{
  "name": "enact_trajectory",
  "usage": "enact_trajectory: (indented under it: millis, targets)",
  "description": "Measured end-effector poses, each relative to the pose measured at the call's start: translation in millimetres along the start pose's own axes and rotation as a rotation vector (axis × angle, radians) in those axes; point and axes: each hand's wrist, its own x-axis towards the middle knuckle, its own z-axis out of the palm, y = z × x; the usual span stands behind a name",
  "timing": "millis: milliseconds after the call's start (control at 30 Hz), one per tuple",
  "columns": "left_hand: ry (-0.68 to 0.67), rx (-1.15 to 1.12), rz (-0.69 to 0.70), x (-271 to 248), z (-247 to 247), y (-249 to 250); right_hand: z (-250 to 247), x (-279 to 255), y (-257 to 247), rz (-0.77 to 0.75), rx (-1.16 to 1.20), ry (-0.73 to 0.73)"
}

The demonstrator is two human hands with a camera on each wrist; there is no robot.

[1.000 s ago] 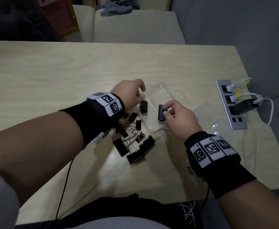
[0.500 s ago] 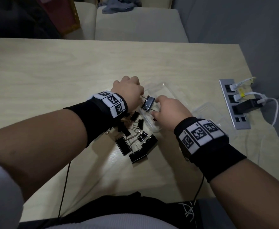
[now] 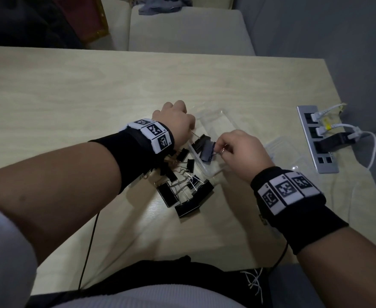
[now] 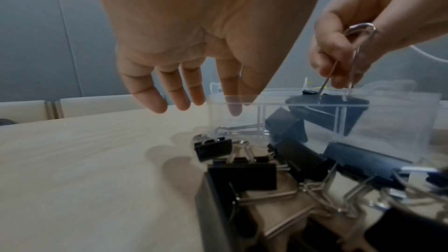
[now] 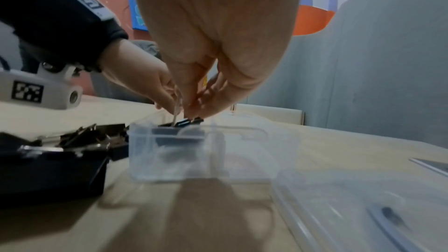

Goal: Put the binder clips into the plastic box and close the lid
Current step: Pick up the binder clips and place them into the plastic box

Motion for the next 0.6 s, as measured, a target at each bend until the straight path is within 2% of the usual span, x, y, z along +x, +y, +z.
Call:
enact_trajectory:
  millis: [67,167,267,500,600]
  targets:
    - [-0.001,-0.009,-0.011,-0.4,0.2,-1.3,3.8,-2.5,4.5,-0.01,-0.079,-0.038]
    - [0.002,-0.005,-0.01,-1.0,1.5,-1.7,11.4,-6.5,4.2,-0.045,-0.282,-0.219]
    - [0.02,-0.009,-0.012,-1.2,2.8,-2.6,14.0,-6.6,-2.7,-0.068,-0.328,-0.31]
    - [0.031,-0.022,-0.014,-2.6,4.3,-5.1,-7.9,0.7,-16.6,-0.062,-0.437,-0.153]
    - [0.017,-0.032,-0.021,-3.0,3.6,-4.1,-7.8,10.4,-24.2,-0.056,-0.477,-0.191]
